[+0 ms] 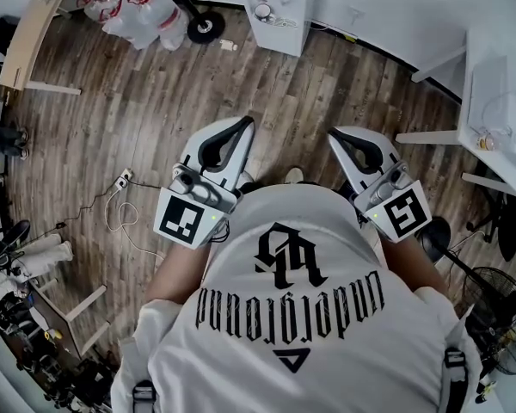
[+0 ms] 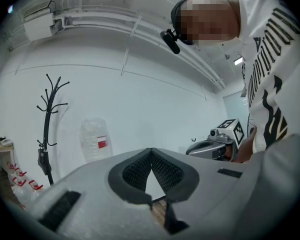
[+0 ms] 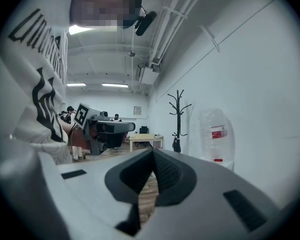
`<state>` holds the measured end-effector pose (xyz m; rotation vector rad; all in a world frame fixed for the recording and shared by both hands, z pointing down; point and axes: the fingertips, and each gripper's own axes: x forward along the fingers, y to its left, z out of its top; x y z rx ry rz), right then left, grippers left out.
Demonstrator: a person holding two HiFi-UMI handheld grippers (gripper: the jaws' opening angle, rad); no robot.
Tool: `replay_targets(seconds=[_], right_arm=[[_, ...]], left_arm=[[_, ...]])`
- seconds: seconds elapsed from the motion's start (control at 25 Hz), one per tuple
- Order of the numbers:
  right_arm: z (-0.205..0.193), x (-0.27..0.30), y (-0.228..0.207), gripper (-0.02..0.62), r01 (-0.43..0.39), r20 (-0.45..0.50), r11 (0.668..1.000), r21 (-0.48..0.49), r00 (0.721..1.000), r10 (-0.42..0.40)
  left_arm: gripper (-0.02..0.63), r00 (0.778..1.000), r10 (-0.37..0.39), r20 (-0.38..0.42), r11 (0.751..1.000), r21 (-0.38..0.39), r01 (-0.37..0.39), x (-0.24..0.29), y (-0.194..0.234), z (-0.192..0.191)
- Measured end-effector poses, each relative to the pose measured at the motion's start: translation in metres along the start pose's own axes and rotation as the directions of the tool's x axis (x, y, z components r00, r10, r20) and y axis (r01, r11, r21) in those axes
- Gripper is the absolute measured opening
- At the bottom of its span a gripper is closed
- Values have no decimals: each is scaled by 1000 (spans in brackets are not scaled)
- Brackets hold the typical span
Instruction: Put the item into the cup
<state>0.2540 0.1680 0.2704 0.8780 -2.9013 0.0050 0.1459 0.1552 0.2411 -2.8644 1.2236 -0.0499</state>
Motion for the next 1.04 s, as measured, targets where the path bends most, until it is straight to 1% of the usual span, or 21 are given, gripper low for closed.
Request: replay_targets(seconds=[0.16, 0.4, 0.68, 1.04], right_arm=[[1, 1, 2, 5, -7, 5, 1000, 0, 1000, 7], [2, 10, 4, 5, -16, 10, 1000, -4, 1000, 16], [5, 12, -1, 5, -9, 14, 1000, -6, 1000, 9], [4, 16, 2, 5, -4, 22, 1000, 3, 1000, 4]], left_arm=[[8, 1000, 8, -4, 1000, 15, -7, -4, 4, -1], [8, 1000, 15, 3, 1000, 1, -15, -10, 11, -4], [8, 1000, 25, 3, 1000, -7, -25, -11, 16, -4], [8, 999, 30, 14, 1000, -4, -30, -19, 18, -5]])
